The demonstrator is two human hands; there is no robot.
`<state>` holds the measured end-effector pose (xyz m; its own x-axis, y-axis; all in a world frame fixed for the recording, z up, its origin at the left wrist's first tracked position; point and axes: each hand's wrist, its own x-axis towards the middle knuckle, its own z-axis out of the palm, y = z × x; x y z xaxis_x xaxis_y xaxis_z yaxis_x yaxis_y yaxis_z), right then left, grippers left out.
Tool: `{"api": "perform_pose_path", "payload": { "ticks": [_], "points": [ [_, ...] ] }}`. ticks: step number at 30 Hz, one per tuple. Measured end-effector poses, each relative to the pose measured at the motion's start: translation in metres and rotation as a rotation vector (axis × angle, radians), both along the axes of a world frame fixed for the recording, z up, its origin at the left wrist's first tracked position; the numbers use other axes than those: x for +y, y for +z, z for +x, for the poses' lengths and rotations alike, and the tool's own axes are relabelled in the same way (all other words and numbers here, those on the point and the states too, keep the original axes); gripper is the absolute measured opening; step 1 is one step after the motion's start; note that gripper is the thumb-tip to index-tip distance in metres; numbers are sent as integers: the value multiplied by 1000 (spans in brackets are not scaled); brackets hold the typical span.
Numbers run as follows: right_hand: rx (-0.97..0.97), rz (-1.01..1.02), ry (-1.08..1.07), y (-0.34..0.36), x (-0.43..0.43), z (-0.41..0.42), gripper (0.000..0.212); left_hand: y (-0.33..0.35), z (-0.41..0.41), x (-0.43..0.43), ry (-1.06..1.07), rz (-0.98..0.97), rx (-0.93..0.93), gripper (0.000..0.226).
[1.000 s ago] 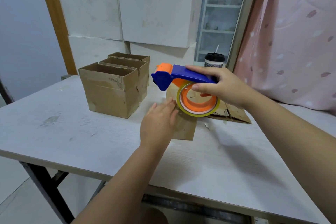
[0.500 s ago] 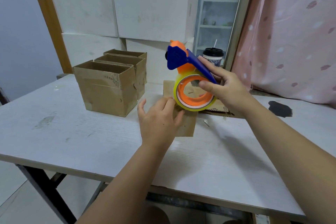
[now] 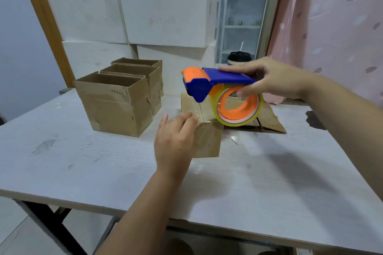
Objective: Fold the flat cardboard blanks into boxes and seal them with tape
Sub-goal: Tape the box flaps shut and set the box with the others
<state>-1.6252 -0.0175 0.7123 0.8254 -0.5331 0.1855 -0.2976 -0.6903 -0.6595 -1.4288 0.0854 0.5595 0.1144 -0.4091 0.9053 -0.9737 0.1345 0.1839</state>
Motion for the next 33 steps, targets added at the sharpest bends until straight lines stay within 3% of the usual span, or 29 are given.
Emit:
{"api": "perform_pose_path", "payload": {
  "ticks": [11,15,25,33],
  "points": [
    [-153,115,73,-33,-21,-25,74,3,-4,3,-48,62,34,21],
    [-223,209,91,-40,-27,-27,70,4,-3,2,-69,54,3,28],
    [-265,299,106,-53,-36,-29,68,1,0,0,-88,38,4,21],
    [-430,548,89,-82,-39,-31,59,4,-4,2,-82,50,13,10]
  ]
}}
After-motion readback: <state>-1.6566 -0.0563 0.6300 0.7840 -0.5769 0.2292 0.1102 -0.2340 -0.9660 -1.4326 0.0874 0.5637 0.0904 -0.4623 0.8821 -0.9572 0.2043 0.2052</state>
